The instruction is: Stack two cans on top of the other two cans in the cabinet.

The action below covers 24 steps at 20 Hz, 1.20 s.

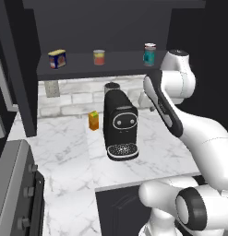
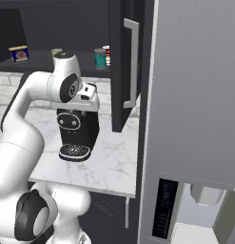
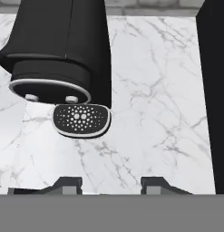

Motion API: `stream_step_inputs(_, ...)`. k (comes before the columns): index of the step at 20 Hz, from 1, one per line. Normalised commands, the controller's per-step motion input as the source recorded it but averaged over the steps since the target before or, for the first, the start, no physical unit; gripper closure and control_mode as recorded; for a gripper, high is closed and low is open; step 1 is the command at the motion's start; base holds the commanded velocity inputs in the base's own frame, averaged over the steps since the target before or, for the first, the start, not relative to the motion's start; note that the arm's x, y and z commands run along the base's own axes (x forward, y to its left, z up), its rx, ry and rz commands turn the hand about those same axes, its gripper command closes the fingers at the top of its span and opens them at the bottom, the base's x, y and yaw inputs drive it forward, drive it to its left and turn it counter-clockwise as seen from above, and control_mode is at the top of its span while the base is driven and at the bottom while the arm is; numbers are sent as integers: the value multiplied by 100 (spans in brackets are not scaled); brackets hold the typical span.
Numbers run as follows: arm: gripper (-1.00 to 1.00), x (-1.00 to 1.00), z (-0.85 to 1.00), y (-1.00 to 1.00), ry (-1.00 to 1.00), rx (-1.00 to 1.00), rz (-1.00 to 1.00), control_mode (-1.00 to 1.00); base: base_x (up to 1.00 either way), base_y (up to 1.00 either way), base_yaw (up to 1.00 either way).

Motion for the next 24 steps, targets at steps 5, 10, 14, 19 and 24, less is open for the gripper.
stream_step_inputs(5,-100,-17,0,0,0,0,0,-100,0,0,0)
stream_step_inputs(10,-100,-47,6,0,-23,0,0,-100,0,0,0)
stream_step_inputs(14,-100,-33,18,0,-38,0,0,-100,0,0,0)
stream_step_inputs(19,-100,-21,40,0,-33,0,-6,-100,0,0,0)
stream_step_inputs(24,-100,-18,55,0,-25,0,-12,-100,0,0,0)
